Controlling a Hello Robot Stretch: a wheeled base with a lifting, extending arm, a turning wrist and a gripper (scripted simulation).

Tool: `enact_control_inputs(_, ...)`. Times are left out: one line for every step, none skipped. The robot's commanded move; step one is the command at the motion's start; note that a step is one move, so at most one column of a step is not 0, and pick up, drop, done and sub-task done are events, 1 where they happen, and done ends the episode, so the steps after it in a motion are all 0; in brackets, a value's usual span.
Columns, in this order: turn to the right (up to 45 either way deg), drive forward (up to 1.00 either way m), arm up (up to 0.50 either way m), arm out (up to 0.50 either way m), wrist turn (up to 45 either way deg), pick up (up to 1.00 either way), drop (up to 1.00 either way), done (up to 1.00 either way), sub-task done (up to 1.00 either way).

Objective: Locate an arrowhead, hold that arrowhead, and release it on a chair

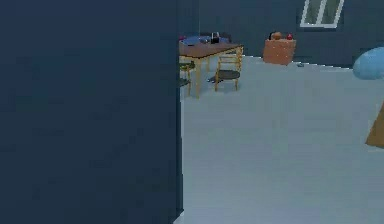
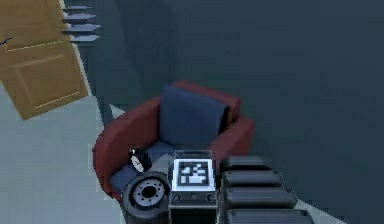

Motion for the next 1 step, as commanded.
enact_control_inputs(33.0,0.0,0.0,0.0,0.0,0.0,0.0,0.0,0.0)
